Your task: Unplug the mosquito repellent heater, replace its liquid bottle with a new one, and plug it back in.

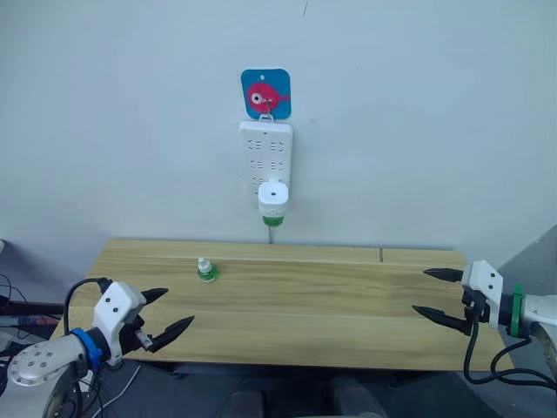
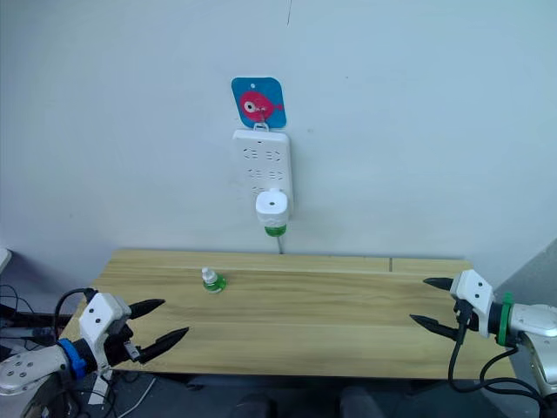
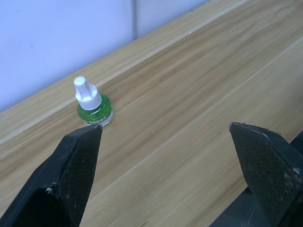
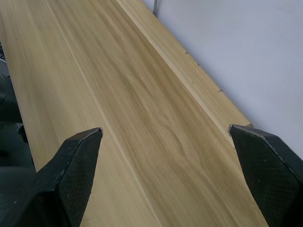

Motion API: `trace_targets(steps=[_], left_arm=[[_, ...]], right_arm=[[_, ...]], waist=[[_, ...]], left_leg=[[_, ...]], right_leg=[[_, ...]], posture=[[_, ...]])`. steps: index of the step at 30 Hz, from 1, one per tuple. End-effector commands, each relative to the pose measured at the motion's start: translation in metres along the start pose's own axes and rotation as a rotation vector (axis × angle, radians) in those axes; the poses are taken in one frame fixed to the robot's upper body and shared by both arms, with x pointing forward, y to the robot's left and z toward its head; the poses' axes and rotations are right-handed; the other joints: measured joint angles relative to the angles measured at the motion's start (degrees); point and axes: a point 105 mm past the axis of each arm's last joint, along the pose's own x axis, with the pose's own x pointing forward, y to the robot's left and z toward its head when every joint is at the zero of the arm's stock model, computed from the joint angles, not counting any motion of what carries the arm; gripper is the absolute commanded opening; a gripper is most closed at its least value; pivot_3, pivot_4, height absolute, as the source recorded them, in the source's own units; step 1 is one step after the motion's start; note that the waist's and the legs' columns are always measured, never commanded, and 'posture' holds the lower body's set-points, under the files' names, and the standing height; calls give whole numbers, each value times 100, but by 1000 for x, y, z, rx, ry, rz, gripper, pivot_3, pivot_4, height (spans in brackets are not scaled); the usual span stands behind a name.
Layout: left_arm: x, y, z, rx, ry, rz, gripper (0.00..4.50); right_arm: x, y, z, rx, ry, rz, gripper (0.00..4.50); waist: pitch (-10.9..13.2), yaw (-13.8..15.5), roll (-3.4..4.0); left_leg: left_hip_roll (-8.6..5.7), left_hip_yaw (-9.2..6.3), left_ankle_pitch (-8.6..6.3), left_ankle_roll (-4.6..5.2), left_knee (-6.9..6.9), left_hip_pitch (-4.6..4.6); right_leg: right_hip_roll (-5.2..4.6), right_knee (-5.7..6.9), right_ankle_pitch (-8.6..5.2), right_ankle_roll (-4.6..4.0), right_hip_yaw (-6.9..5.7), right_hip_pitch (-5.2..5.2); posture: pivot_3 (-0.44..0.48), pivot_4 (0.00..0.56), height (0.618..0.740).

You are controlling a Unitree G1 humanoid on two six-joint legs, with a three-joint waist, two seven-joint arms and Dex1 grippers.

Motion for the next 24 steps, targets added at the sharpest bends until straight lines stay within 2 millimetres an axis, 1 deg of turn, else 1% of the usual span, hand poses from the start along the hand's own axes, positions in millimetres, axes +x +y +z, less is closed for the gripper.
trace_targets(steps=[1, 2, 7, 9, 11, 13, 16, 19, 20, 24], left_arm=[[-8, 8, 6, 67, -13, 12, 4500], [-8, 9, 6, 96, -12, 14, 4500], [-7, 13, 10, 117, -22, 44, 4500], [-7, 14, 11, 94, -25, 47, 4500], [-8, 17, 15, 95, -24, 54, 4500], [-8, 23, 24, 83, -54, 72, 4500], [-5, 30, 38, 77, -86, 79, 4500], [2, 35, 57, 91, -121, 54, 4500], [3, 37, 62, 98, -130, 49, 4500], [10, 47, 81, 110, -163, 37, 4500]], right_arm=[[0, -1, 11, -41, -19, 8, 4471], [0, -1, 11, -41, -19, 8, 4471], [1, -2, 12, -41, -22, 6, 4471], [1, -2, 12, -42, -22, 4, 4471], [1, -2, 13, -34, -26, 1, 4471], [5, 4, 20, -39, -48, 19, 4471], [14, 13, 39, -50, -108, 42, 4471], [28, 22, 70, -75, -195, 62, 4471], [31, 24, 78, -75, -212, 63, 4471], [42, 35, 103, -54, -242, 68, 4471]], waist=[[-1, 0, 1], [-1, 0, 1], [-3, 4, 0], [-5, 3, 0], [-5, 2, 1], [-5, 3, 1], [-5, 2, 1], [-3, -1, 4], [-3, -2, 4], [0, -5, 5]], left_leg=[[0, 0, 0, 0, 0, 0], [0, 0, 0, 0, 0, 1], [-1, 0, 0, 0, 4, 1], [-1, 0, 0, 0, 5, 1], [0, -1, 0, 0, 5, 1], [0, -2, 0, 0, 5, 1], [1, -6, 0, 0, 7, 1], [0, -7, 0, 0, 9, 1], [1, -8, 0, 0, 10, -2], [0, -8, 0, 0, 9, -2]], right_leg=[[0, 0, 0, 0, 0, 0], [0, 0, 0, 0, 0, 0], [0, 0, 1, 1, 1, 2], [0, 0, 1, 2, 1, 3], [0, 1, 1, 2, 0, 3], [0, 3, 2, 2, -1, 3], [2, 7, 2, 3, -4, 3], [3, 8, 2, 3, -2, 4], [4, 8, 2, 4, -3, 2], [4, 4, 3, 6, -3, 1]], posture=[[43, 44, 740], [43, 44, 740], [43, 45, 740], [41, 45, 740], [39, 46, 740], [36, 50, 740], [26, 54, 740], [10, 66, 740], [5, 68, 740], [-14, 76, 740]])
